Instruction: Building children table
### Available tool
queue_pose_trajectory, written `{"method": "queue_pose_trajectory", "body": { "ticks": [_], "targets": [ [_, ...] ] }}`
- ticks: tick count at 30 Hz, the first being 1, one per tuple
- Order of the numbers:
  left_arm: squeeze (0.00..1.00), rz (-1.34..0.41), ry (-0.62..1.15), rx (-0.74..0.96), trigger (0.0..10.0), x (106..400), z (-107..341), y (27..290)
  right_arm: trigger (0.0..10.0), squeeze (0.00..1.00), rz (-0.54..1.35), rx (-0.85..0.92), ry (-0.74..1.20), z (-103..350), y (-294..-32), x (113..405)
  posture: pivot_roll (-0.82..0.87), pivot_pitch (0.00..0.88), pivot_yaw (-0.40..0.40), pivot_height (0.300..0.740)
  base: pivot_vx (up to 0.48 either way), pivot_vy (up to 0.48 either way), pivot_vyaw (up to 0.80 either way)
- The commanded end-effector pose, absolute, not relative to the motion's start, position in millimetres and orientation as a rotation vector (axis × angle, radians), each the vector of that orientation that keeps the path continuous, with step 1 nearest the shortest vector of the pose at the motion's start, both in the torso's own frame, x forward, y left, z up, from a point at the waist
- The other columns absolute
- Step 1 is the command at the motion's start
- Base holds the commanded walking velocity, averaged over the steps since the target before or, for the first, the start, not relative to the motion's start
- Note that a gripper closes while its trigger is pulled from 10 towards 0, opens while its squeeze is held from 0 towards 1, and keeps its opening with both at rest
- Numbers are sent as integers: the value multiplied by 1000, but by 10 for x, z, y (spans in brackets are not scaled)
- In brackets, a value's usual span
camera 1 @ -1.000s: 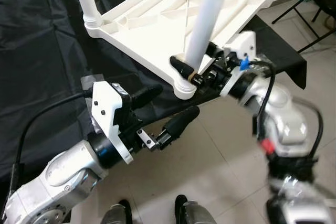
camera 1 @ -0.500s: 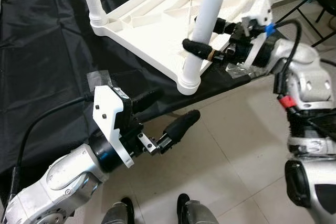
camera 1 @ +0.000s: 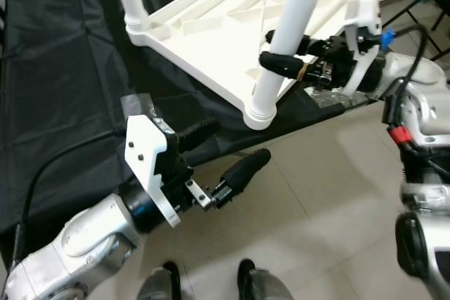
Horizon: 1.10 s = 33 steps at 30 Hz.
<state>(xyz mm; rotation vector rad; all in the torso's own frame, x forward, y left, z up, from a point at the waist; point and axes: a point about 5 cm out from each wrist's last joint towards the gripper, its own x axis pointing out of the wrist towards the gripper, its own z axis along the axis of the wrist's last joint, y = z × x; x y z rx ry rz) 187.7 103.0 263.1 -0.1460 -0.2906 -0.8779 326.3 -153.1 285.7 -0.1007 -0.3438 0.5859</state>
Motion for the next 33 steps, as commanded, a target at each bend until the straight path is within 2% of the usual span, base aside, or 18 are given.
{"method": "queue_pose_trajectory", "body": {
  "ticks": [1, 2, 3, 4, 6, 8, 9, 11, 15, 16, 20, 21, 22, 24, 27, 29, 30, 33],
  "targets": [
    [0, -899, -291, -140, 10000, 1819, 2629, 1001, 0, 0, 85, -179, -8, 2182, -1934, 3341, 69, 355, -83, 740, 0, 0, 0],
    [0, -886, -294, -148, 10000, 1828, 2629, 1013, 0, 0, -104, -190, 38, 1885, -1889, 3179, 43, 339, -67, 740, 0, 0, 0],
    [0, -886, -294, -148, 10000, 1828, 2629, 1013, 0, 0, -104, -190, 38, 1885, -1889, 3179, 43, 339, -67, 740, 0, 0, 0],
    [0, -882, -298, -158, 10000, 1836, 2628, 1010, 0, 0, -118, -164, 64, 1744, -1726, 3124, 41, 344, -44, 740, 0, 0, 0],
    [0, -882, -298, -158, 10000, 1836, 2628, 1010, 0, 0, -118, -164, 64, 1744, -1726, 3124, 41, 344, -44, 740, 0, 0, 0],
    [0, -892, -301, -171, 10000, 1861, 2620, 996, 0, 0, 14, -139, 15, 1836, -1394, 3233, 22, 319, -43, 740, 0, 0, 0],
    [0, -892, -301, -171, 10000, 1861, 2620, 996, 0, 0, 14, -139, 15, 1836, -1394, 3233, 22, 319, -43, 740, 0, 0, 0],
    [0, -918, -310, -164, 10000, 1903, 2622, 971, 0, 0, 73, -121, -30, 1999, -1193, 3379, 8, 302, -47, 740, 0, 0, 0],
    [0, -925, -325, -166, 10000, 1936, 2638, 955, 0, 0, 107, -117, -41, 2055, -1112, 3426, 1, 297, -46, 740, 0, 0, 0],
    [0, -927, -327, -166, 10000, 1939, 2640, 943, 10000, 0, 123, -106, -73, 2149, -1067, 3408, 3, 296, -47, 740, 0, 0, 0],
    [0, -929, -326, -166, 10000, 1937, 2640, 929, 10000, 0, 97, -128, -118, 2289, -1032, 3354, 7, 295, -47, 740, 0, 0, 0],
    [0, -929, -326, -165, 10000, 1933, 2640, 928, 10000, 471, 154, -102, -148, 2377, -1018, 3338, 13, 298, -49, 740, 0, 0, 0],
    [0, -925, -326, -163, 10000, 1933, 2643, 937, 10000, 1000, 296, -87, -208, 2522, -1062, 3327, 15, 301, -51, 740, 0, 0, 0],
    [0, -920, -327, -160, 10000, 1935, 2645, 951, 10000, 1000, 541, -66, -278, 2708, -1094, 3272, 14, 306, -52, 740, 0, 0, 0],
    [0, -919, -327, -158, 10000, 1938, 2641, 955, 10000, 1000, 676, -117, -287, 2797, -1216, 3258, 12, 308, -52, 740, 0, 0, 0],
    [0, -920, -327, -158, 10000, 1939, 2639, 955, 10000, 1000, 724, -136, -277, 2816, -1263, 3254, 12, 308, -52, 740, 0, 0, 0],
    [0, -921, -327, -160, 10000, 1937, 2639, 948, 10000, 1000, 761, -237, -213, 2783, -1469, 3331, 11, 313, -54, 740, 0, 0, 0],
    [0, -922, -326, -159, 10000, 1937, 2638, 939, 10000, 1000, 742, -300, -206, 2823, -1609, 3413, 19, 320, -49, 740, 0, 0, 0]
  ]
}}
